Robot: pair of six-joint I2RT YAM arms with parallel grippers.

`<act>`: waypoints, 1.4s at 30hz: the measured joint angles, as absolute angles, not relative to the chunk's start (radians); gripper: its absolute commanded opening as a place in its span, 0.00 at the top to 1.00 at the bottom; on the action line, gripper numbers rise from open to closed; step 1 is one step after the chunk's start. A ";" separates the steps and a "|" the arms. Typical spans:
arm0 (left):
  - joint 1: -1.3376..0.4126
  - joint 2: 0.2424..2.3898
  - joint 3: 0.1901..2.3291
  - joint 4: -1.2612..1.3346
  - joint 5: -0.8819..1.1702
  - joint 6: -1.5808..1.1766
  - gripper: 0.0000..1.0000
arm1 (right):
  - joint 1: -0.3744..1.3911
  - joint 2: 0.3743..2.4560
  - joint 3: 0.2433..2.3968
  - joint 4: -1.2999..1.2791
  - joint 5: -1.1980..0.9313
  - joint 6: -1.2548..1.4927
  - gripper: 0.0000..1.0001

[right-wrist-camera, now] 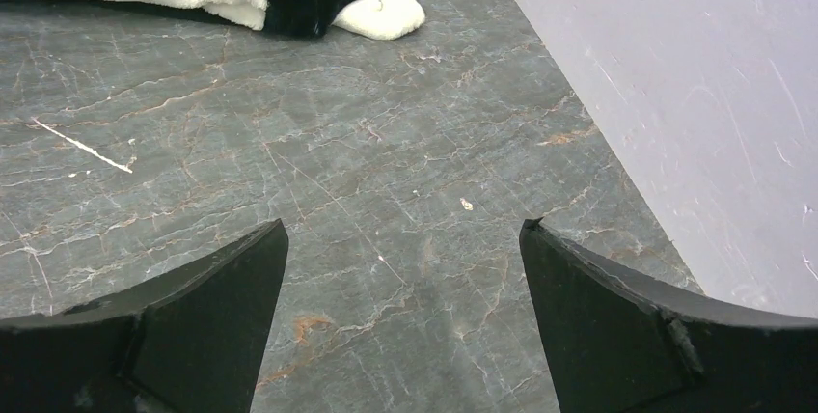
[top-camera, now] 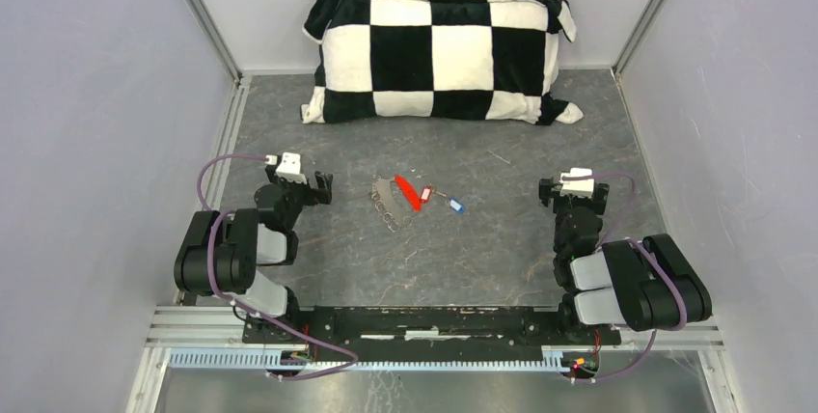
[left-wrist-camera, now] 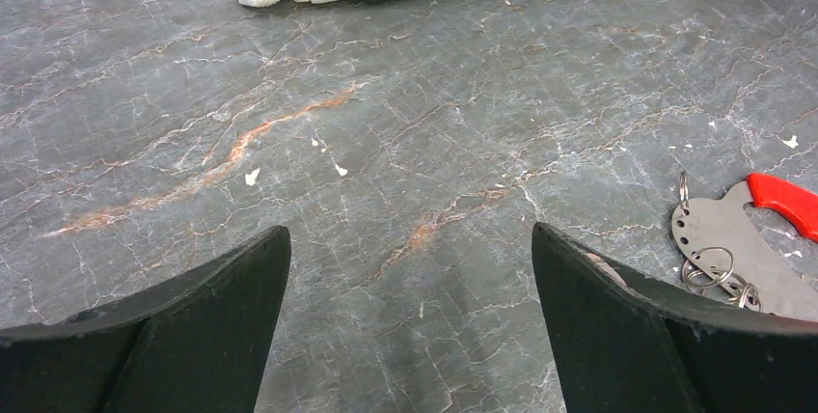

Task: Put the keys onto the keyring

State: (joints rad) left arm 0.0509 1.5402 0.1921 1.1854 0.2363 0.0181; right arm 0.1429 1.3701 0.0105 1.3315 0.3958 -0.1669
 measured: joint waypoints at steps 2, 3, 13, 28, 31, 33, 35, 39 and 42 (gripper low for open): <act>0.051 1.540 0.192 1.185 0.236 0.018 0.00 | 0.143 1.370 0.010 1.331 0.396 -0.167 0.02; 0.051 1.540 0.192 1.185 0.236 0.018 0.00 | 0.143 1.370 0.010 1.332 0.395 -0.167 0.02; 0.051 1.540 0.192 1.185 0.236 0.018 0.00 | 0.143 1.370 0.010 1.332 0.395 -0.167 0.02; 0.062 1.366 0.498 0.667 0.273 0.042 0.00 | 0.195 1.067 0.161 0.875 0.353 -0.002 0.02; 0.062 1.367 0.674 0.432 0.336 0.129 0.00 | 0.197 0.994 0.173 0.818 0.309 0.157 0.02; 0.062 1.372 0.773 0.257 0.391 0.209 0.00 | 0.195 0.997 0.215 0.757 0.237 0.220 0.02; 0.062 1.383 0.831 0.129 0.445 0.271 0.00 | 0.204 1.022 0.252 0.726 0.148 0.229 0.02; 0.042 1.409 0.912 -0.168 0.588 0.426 0.00 | 0.308 1.091 0.363 0.592 0.026 0.189 0.02; -0.068 1.433 0.958 -0.358 0.624 0.535 0.00 | 0.387 1.097 0.387 0.504 -0.009 0.152 0.02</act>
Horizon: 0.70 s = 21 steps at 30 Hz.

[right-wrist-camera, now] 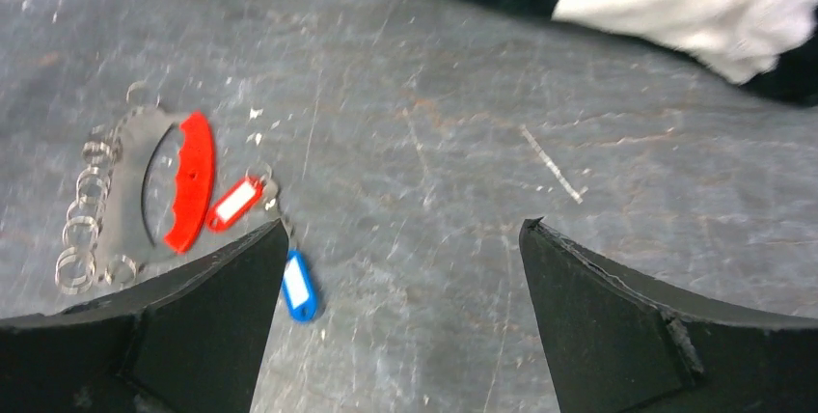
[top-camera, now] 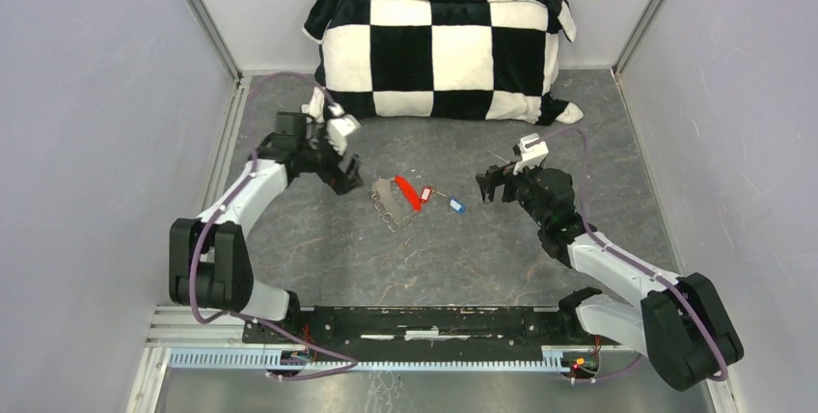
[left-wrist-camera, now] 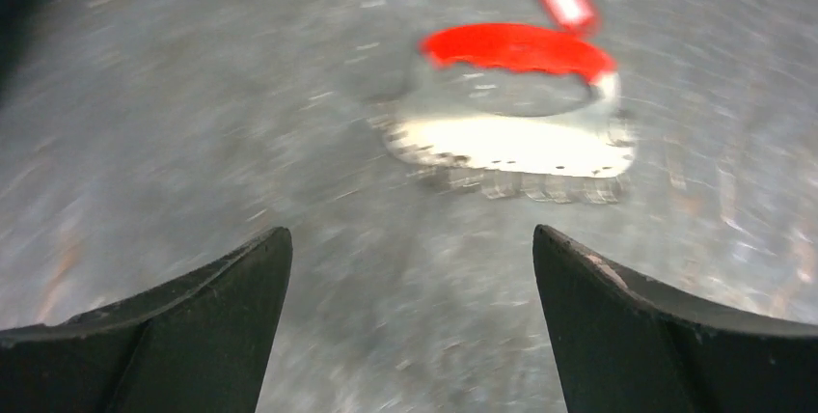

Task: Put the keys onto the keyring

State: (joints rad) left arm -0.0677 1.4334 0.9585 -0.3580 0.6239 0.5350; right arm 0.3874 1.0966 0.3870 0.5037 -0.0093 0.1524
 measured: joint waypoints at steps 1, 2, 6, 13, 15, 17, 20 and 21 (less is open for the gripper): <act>-0.114 1.443 0.968 -0.394 0.630 0.559 0.00 | 0.408 1.096 0.387 0.493 -0.014 0.150 0.02; -0.160 1.453 0.976 -0.425 0.631 0.578 0.00 | 0.415 1.093 0.383 0.478 -0.022 0.146 0.02; -0.358 1.512 0.992 -0.543 0.630 0.651 0.00 | 0.418 1.018 0.323 0.427 -0.045 0.132 0.02; -0.498 1.658 1.050 -0.641 0.629 0.683 0.10 | 0.418 0.937 0.270 0.386 -0.106 0.115 0.02; -0.519 1.692 1.068 -0.654 0.630 0.683 0.12 | 0.418 0.923 0.252 0.386 -0.125 0.116 0.02; -0.531 1.719 1.086 -0.660 0.630 0.683 0.14 | 0.418 0.916 0.243 0.385 -0.137 0.118 0.02; -0.539 1.758 1.119 -0.663 0.630 0.683 0.16 | 0.418 0.908 0.238 0.386 -0.151 0.122 0.02; -0.539 1.774 1.132 -0.660 0.629 0.683 0.17 | 0.418 0.905 0.237 0.387 -0.155 0.123 0.02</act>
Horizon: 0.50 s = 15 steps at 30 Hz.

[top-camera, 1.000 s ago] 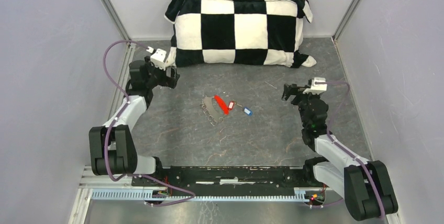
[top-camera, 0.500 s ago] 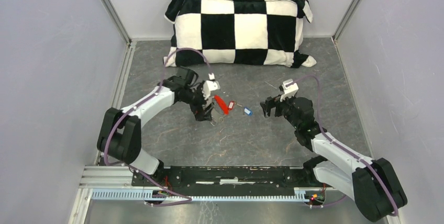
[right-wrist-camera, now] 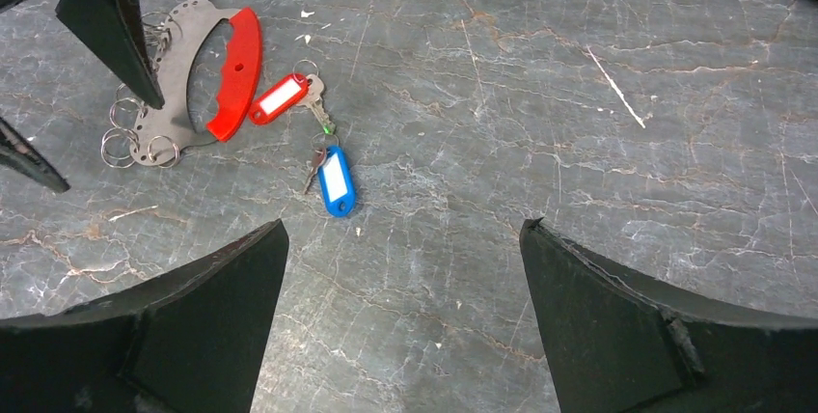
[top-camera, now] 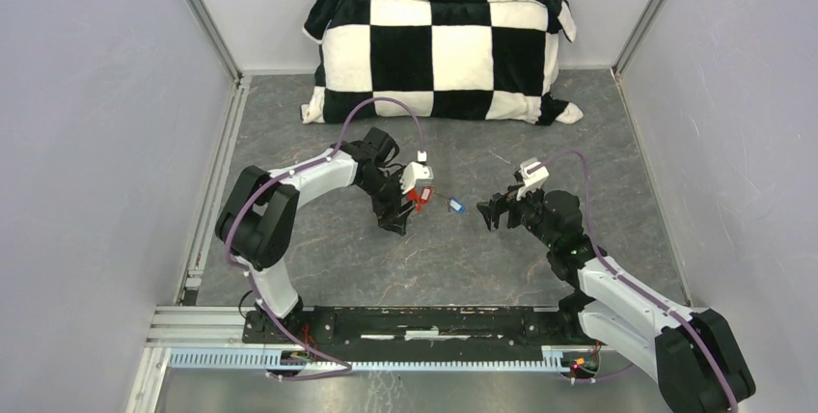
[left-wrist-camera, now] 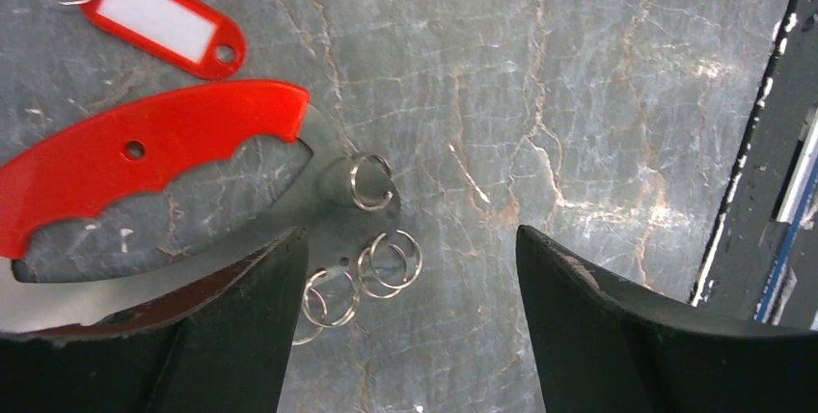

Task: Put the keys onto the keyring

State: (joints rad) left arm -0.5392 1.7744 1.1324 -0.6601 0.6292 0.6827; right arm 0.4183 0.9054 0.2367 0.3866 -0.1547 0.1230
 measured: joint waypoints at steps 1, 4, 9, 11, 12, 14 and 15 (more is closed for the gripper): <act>-0.539 1.778 1.135 -0.658 0.629 0.683 0.17 | 0.418 0.902 0.235 0.387 -0.157 0.126 0.02; -0.539 1.798 1.147 -0.644 0.626 0.682 0.19 | 0.418 0.894 0.230 0.390 -0.159 0.127 0.02; -0.549 1.818 1.149 -0.620 0.616 0.675 0.25 | 0.418 0.890 0.230 0.395 -0.158 0.128 0.02; -0.559 1.824 1.149 -0.606 0.606 0.669 0.30 | 0.418 0.889 0.230 0.397 -0.158 0.128 0.02; -0.564 1.824 1.149 -0.599 0.603 0.665 0.34 | 0.418 0.889 0.230 0.398 -0.158 0.130 0.03; -0.575 1.826 1.148 -0.586 0.599 0.656 0.42 | 0.418 0.886 0.226 0.403 -0.158 0.134 0.03; -0.580 1.827 1.147 -0.582 0.595 0.652 0.46 | 0.418 0.884 0.223 0.404 -0.157 0.134 0.04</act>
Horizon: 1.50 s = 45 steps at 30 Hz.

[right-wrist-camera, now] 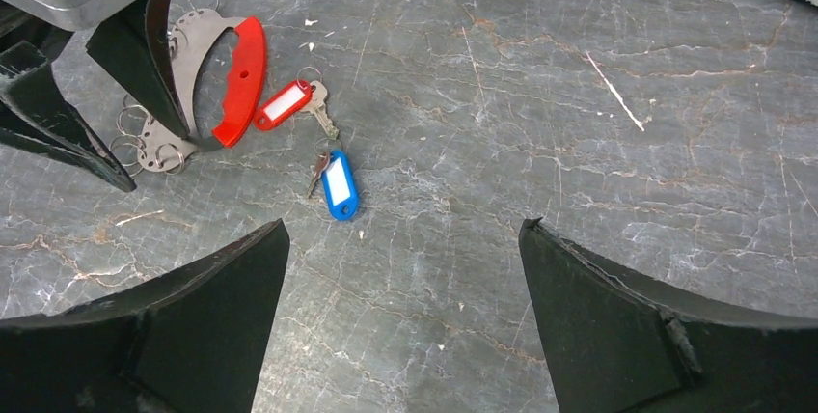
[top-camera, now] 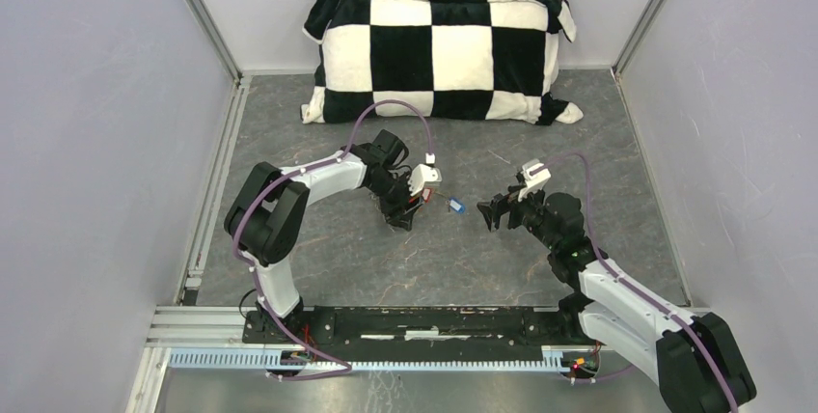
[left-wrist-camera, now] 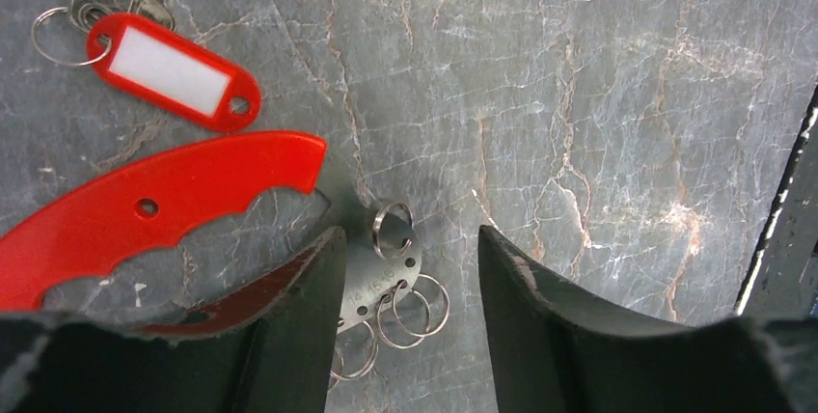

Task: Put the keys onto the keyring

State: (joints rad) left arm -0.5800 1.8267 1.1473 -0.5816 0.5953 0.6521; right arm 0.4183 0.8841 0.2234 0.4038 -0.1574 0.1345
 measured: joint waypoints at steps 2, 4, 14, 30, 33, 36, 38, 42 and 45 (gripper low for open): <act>-0.587 1.832 1.145 -0.572 0.587 0.644 0.50 | 0.418 0.879 0.216 0.405 -0.157 0.138 0.04; -0.591 1.834 1.144 -0.564 0.577 0.641 0.54 | 0.418 0.873 0.211 0.406 -0.156 0.142 0.04; -0.592 1.830 1.124 -0.538 0.551 0.634 0.85 | 0.418 0.840 0.199 0.407 -0.151 0.155 0.07; -0.615 1.737 1.073 -0.573 0.586 0.622 0.98 | 0.418 0.834 0.199 0.411 -0.192 0.164 0.29; -0.615 1.671 1.073 -0.601 0.585 0.643 0.98 | 0.418 0.834 0.200 0.421 -0.250 0.163 0.31; -0.615 1.603 1.077 -0.641 0.580 0.678 0.98 | 0.418 0.834 0.206 0.439 -0.326 0.164 0.31; -0.615 1.554 1.084 -0.675 0.575 0.715 0.98 | 0.420 0.834 0.216 0.456 -0.375 0.164 0.31; -0.615 1.449 1.118 -0.746 0.546 0.794 0.98 | 0.449 0.834 0.272 0.470 -0.469 0.166 0.29; -0.615 1.340 1.122 -0.786 0.533 0.857 0.98 | 0.501 0.847 0.345 0.481 -0.528 0.164 0.28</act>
